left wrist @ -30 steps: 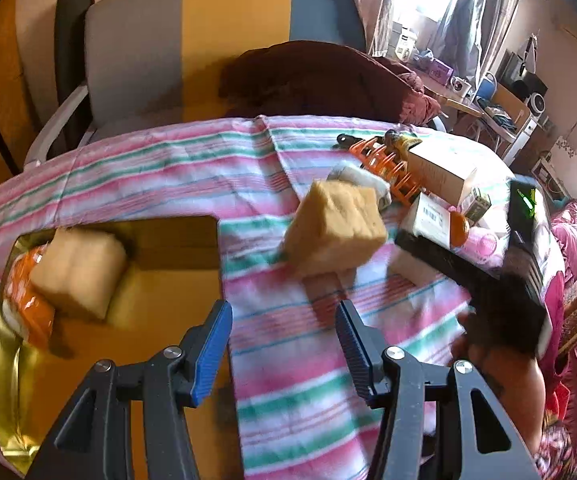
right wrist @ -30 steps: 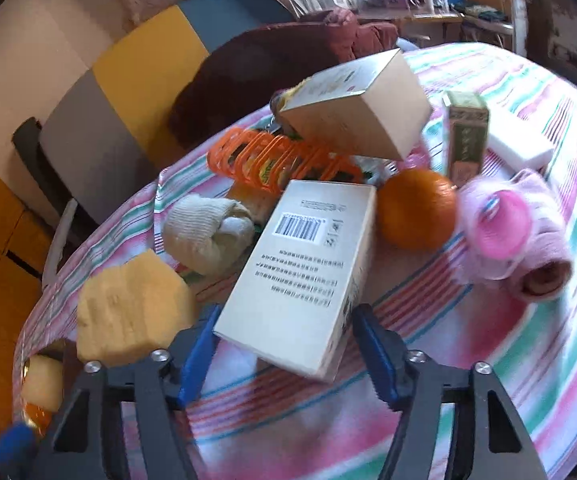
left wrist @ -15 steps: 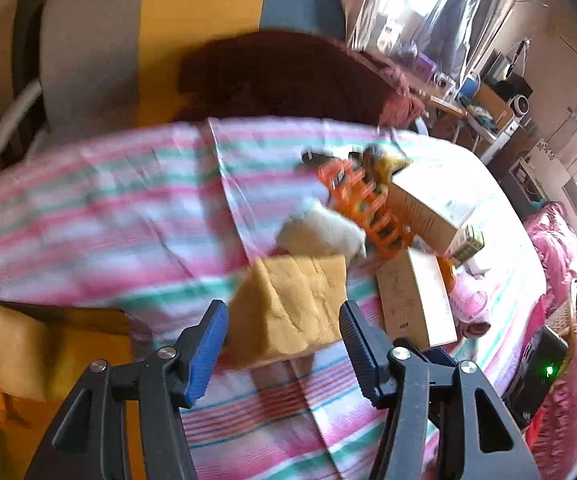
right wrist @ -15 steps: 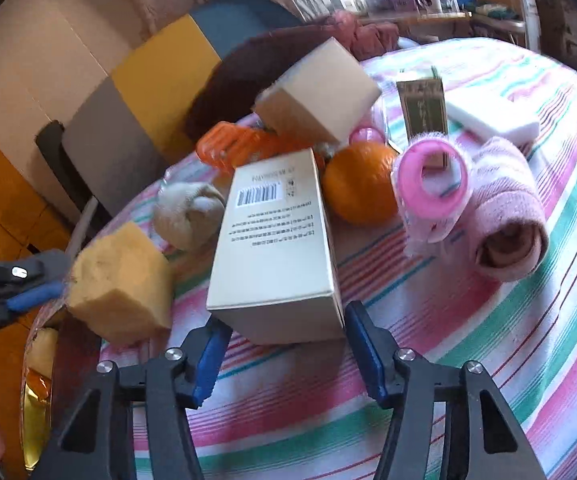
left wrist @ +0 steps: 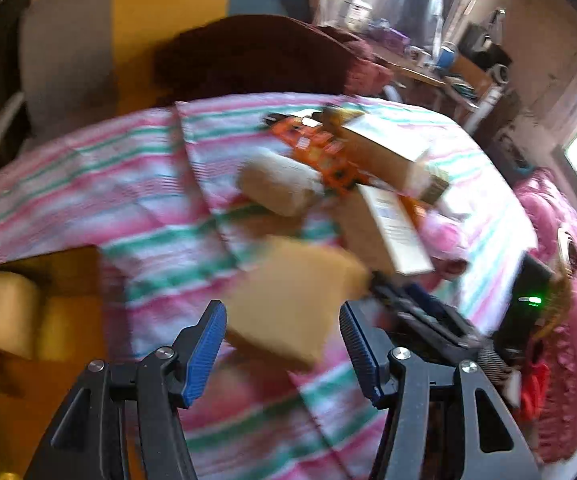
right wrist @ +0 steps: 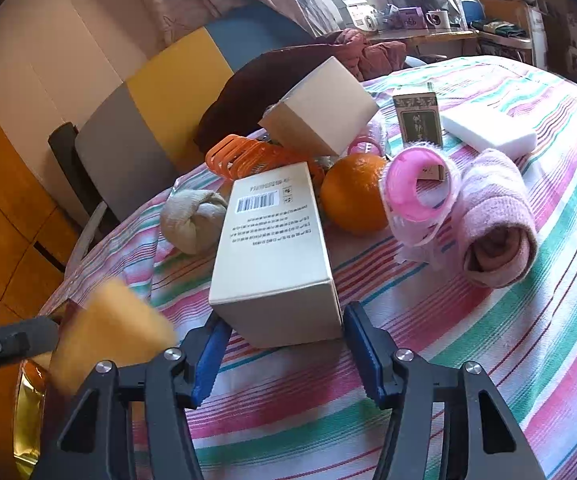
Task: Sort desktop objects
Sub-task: 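Grasp the flat yellow sponge with the left tool while the right tool approaches the white box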
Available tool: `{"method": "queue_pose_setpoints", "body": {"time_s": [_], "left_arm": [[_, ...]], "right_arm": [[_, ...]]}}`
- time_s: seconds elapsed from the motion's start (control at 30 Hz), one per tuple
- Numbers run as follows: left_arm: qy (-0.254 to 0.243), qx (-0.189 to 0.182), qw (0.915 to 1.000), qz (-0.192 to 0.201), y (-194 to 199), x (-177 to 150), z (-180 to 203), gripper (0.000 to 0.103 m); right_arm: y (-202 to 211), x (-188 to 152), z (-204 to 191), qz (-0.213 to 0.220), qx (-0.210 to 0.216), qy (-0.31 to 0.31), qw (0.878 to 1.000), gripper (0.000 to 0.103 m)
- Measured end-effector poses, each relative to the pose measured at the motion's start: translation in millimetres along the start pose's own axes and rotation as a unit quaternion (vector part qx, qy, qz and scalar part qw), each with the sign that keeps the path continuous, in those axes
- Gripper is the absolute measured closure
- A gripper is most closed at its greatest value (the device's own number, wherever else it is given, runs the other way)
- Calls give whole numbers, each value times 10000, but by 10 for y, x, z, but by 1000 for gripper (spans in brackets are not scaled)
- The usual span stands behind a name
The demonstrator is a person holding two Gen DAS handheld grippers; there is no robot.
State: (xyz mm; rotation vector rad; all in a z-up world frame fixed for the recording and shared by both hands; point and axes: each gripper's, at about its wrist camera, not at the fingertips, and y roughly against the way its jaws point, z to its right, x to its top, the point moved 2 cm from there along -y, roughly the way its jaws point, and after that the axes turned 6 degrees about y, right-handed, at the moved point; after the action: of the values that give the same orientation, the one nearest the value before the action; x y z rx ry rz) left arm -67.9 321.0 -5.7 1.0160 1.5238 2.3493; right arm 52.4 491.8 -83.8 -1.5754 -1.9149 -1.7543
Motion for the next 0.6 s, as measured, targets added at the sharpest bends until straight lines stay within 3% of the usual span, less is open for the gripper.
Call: {"method": "queue_pose_setpoints", "body": {"time_s": [0.13, 0.23, 0.3, 0.43, 0.5, 0.6], "left_arm": [[156, -79, 9997, -186, -104, 57, -113, 42], [200, -568, 9975, -362, -181, 4, -51, 42], [24, -656, 9973, -343, -190, -36, 37, 42], [-732, -299, 9968, -133, -182, -69, 251, 41], [-1226, -71, 9924, -96, -232, -65, 365, 40], [-1760, 106, 9842, -151, -316, -58, 457, 40]], "right_arm": [[8, 25, 28, -38, 50, -67, 10000, 38], [38, 46, 58, -35, -11, -3, 10000, 35], [-9, 102, 29, -53, -29, 91, 9999, 35], [-99, 175, -37, -192, -39, 412, 9990, 36], [-156, 186, -54, -322, -183, 538, 9979, 44], [-159, 164, -26, -430, -206, 524, 9975, 46]]}}
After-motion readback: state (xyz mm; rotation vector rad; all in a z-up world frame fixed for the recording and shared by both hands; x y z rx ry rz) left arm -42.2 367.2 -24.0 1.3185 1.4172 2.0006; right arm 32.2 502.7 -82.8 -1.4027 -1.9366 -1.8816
